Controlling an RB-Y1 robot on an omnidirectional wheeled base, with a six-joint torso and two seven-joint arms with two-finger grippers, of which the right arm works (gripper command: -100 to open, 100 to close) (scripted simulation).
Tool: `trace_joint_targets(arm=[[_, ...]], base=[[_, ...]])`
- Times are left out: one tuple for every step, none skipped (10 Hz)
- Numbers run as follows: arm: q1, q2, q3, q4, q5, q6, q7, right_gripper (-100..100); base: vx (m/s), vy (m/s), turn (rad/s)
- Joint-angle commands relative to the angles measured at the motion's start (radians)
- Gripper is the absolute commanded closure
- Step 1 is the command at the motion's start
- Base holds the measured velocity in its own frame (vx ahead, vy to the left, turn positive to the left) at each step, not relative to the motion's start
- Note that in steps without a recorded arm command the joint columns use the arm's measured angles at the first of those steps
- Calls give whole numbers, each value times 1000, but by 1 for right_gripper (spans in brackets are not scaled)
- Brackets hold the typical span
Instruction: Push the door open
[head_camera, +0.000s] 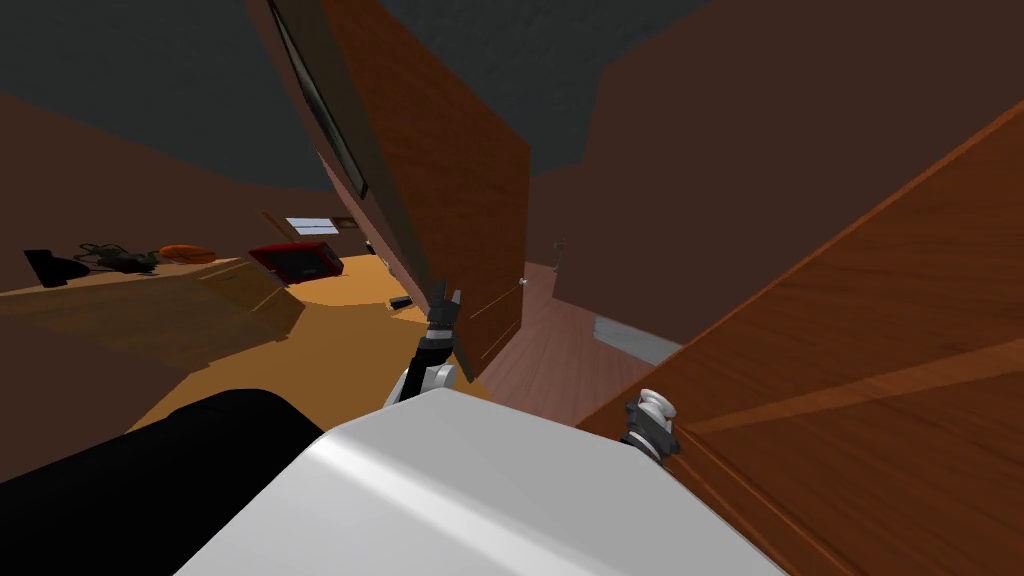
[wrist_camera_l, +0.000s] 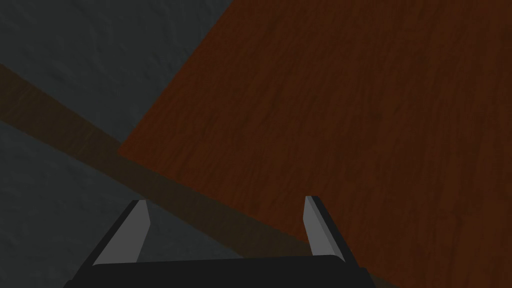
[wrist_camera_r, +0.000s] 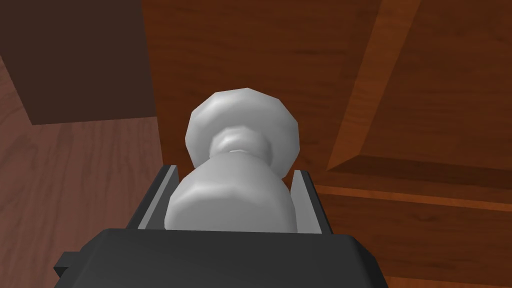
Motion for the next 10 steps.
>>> trace_joint_targets(arm=[[10, -6, -28, -14, -15, -4, 7, 100], [10, -6, -41, -13, -23, -6, 10, 100], [10, -5, -54, -11, -32, -8, 12, 100], [11, -3, -66, -10, -40, -10, 14, 100], [11, -2, -78, -9, -47, -12, 16, 100], [11, 0, -89, -8, -54, -14, 18, 100], [11, 2, -99, -7, -61, -15, 20, 100], [11, 4, -108, -6, -67, -17, 22, 100], [12, 6, -116, -5, -72, -18, 23, 100], [12, 8, -123, -4, -77, -19, 24, 100]], base=[[167, -64, -45], [144, -49, -59], [171, -46, -86], [187, -56, -66], [212, -52, -44], [237, -47, -60], [215, -49, -73], [203, -59, -56], [179, -64, -67], [167, -44, -52]])
